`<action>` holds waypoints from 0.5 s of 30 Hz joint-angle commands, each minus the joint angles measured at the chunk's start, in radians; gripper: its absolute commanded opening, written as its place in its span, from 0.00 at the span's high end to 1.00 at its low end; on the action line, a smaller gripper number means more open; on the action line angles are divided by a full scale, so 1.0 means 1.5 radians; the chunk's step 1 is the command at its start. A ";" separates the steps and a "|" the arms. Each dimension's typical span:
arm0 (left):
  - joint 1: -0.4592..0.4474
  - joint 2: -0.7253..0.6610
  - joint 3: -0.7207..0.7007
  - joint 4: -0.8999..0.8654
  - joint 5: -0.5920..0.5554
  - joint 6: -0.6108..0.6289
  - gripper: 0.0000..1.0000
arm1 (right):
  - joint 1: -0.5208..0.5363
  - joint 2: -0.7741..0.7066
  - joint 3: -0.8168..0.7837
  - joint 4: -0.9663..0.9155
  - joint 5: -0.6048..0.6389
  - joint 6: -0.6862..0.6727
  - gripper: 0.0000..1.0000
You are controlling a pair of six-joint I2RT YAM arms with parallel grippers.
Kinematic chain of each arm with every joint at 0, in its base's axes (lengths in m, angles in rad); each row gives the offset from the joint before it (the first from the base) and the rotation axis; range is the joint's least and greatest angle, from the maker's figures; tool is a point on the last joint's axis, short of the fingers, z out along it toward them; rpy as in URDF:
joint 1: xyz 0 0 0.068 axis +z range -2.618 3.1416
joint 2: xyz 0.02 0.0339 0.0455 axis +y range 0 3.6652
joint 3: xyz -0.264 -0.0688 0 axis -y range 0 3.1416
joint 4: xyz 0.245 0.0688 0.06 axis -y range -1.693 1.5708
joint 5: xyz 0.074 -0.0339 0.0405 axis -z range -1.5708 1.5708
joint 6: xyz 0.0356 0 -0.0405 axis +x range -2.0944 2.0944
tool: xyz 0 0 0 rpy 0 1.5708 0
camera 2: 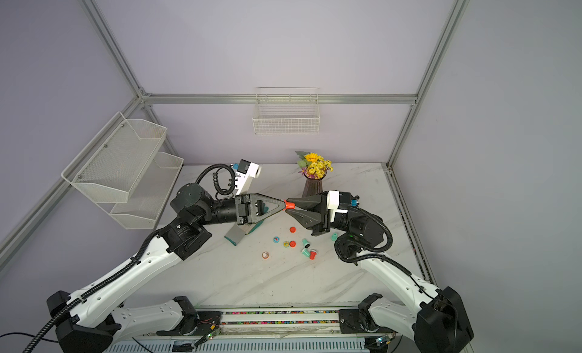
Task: Close the stamp cap
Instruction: Pick up the stamp from the center of the board.
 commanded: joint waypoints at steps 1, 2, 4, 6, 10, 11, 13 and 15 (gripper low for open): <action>0.002 -0.001 0.019 0.029 0.014 -0.011 0.89 | 0.001 0.000 0.018 0.019 -0.004 0.010 0.75; 0.002 -0.001 0.019 0.030 0.014 -0.011 0.89 | 0.001 0.000 0.017 0.016 -0.006 0.007 0.75; 0.003 -0.001 0.019 0.032 0.014 -0.012 0.89 | 0.002 0.003 0.015 0.010 -0.007 0.004 0.75; 0.003 0.000 0.019 0.036 0.016 -0.013 0.89 | 0.002 0.008 0.015 0.012 -0.007 0.005 0.75; 0.002 0.000 0.018 0.034 0.016 -0.013 0.89 | 0.003 0.013 0.019 0.022 -0.006 0.014 0.77; 0.003 0.000 0.018 0.033 0.017 -0.013 0.89 | 0.003 0.014 0.022 0.018 -0.008 0.014 0.77; 0.003 0.000 0.017 0.030 0.014 -0.012 0.89 | 0.003 0.014 0.025 0.011 -0.011 0.014 0.76; 0.002 0.001 0.017 0.032 0.014 -0.012 0.89 | 0.002 0.014 0.026 0.009 -0.011 0.014 0.76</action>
